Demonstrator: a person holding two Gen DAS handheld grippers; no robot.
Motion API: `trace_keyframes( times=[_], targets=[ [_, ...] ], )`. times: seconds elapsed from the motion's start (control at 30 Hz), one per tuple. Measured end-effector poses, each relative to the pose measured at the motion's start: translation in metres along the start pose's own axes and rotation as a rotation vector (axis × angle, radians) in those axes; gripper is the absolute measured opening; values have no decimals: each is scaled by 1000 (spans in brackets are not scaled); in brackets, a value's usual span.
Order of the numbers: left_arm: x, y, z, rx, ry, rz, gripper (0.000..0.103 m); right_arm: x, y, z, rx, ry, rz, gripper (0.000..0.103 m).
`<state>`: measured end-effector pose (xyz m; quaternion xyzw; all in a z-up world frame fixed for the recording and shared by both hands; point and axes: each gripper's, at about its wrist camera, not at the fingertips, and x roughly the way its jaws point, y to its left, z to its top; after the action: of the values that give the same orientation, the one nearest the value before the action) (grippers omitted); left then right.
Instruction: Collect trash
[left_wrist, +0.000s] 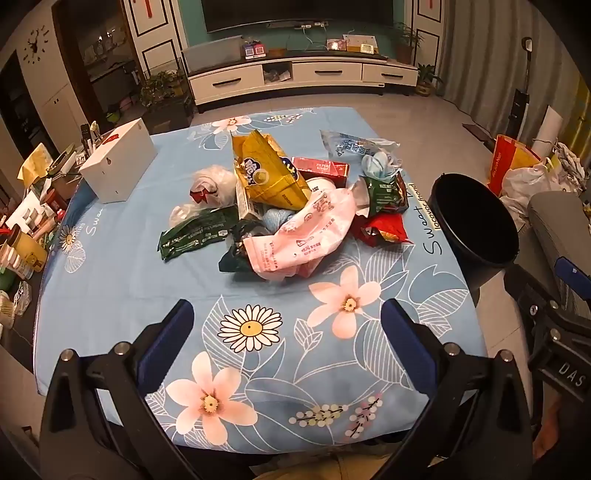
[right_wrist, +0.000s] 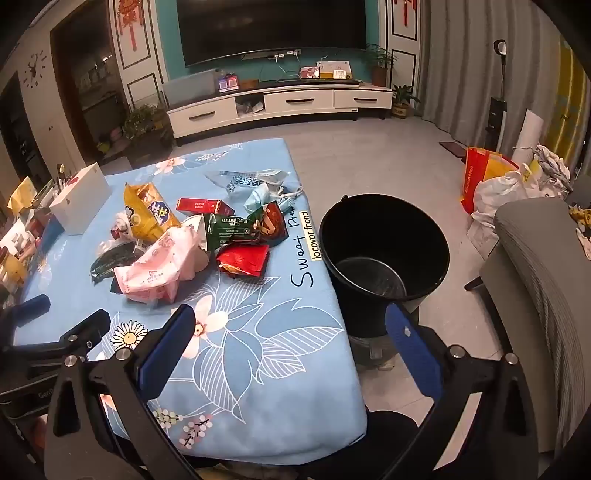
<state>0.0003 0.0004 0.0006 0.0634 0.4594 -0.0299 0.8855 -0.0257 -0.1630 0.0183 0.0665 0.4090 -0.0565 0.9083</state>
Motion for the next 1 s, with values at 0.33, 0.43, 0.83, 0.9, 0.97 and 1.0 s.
trace_keyframes(
  times=[0.33,0.43,0.83,0.9,0.97,1.0],
  targets=[
    [-7,6,0,-4,-7,8,101,-3,7,-2,-13,3,5,100],
    [-5,7,-2,-13,-11,4,101,-3,2,-4,-17,5,9,100],
    [-2,8,-6,-19,-4,-7,101,5,10,-2,-25,14,6,100],
    [-1,8,-7,-18,-2,-8,101,5,10,-2,-26,15,6,100],
    [-1,8,-7,-18,-3,-8,101,5,11,-2,-28,17,7,100],
    [-1,8,-7,-19,-3,-7,101,6,11,-3,-30,17,7,100]
  ],
)
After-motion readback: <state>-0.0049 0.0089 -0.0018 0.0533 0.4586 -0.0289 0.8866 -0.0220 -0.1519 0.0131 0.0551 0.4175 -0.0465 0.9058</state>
